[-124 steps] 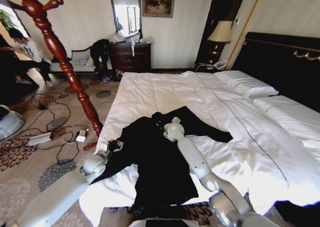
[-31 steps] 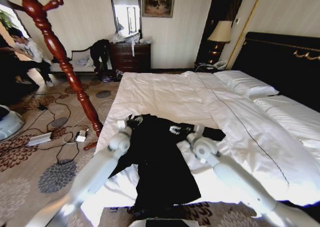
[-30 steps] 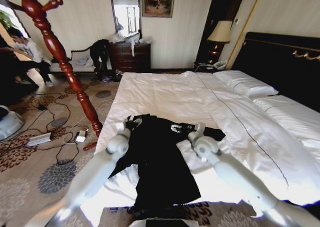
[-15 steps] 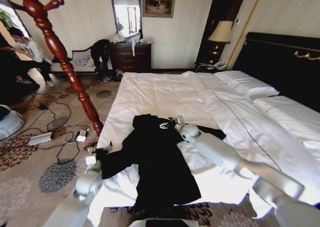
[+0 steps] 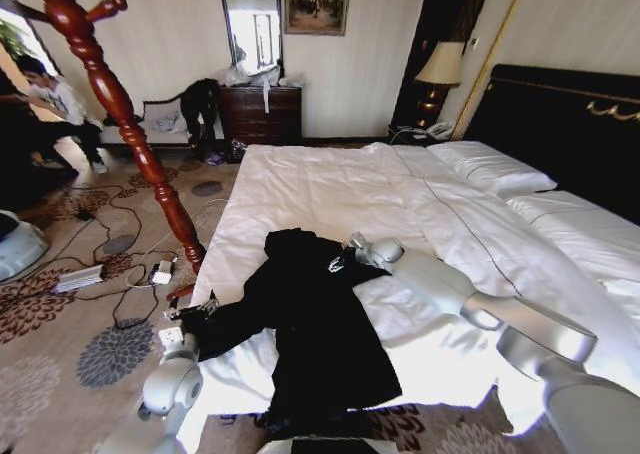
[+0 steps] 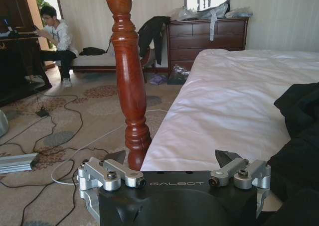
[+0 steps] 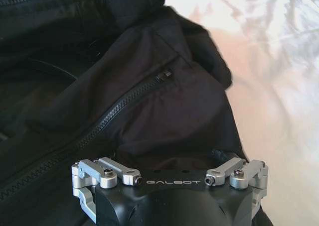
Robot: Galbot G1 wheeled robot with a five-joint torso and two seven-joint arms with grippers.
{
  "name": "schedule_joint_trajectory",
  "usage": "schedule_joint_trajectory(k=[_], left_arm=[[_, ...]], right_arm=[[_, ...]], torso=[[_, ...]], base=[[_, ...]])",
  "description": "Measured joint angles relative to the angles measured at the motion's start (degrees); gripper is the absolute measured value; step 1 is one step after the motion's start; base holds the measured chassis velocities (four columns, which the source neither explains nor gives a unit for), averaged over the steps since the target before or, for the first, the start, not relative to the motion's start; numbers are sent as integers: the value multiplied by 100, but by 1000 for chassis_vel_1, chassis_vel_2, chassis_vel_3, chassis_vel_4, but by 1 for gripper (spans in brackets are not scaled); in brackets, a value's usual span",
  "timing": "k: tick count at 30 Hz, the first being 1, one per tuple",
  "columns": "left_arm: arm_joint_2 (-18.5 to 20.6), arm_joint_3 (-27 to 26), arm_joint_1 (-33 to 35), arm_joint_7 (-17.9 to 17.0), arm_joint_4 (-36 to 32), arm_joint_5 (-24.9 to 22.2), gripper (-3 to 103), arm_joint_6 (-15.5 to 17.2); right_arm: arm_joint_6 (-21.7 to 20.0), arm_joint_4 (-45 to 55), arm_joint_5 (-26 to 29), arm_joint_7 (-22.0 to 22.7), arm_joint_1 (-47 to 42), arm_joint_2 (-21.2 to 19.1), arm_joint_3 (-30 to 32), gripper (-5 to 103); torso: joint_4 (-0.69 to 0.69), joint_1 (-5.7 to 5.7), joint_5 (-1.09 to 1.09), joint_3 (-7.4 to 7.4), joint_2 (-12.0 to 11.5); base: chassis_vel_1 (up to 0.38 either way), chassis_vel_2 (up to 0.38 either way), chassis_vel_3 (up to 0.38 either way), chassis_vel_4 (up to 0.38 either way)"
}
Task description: Pick up the clothes from the bed and hang them on the clothes hanger.
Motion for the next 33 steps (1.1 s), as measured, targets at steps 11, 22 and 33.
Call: schedule_joint_trajectory(k=[11,22,33], left_arm=[[-20,84,-102,-69,90,-80,100,30],[-46,169,-206,-104,199,-145,100,60],[-40,206,-297,-180,240,-238,100,81]], right_arm=[[370,-768,-889,333,43,907,215,95],[463,-1188,-1769,231,147,1079,418,58],[227,-1074,-1962,360,60,974,815,20]], torso=[[1,0,1,0,0],[0,0,1,0,0],[0,0,1,0,0]], base=[[0,0,0,0],[0,0,0,0],[0,0,0,0]])
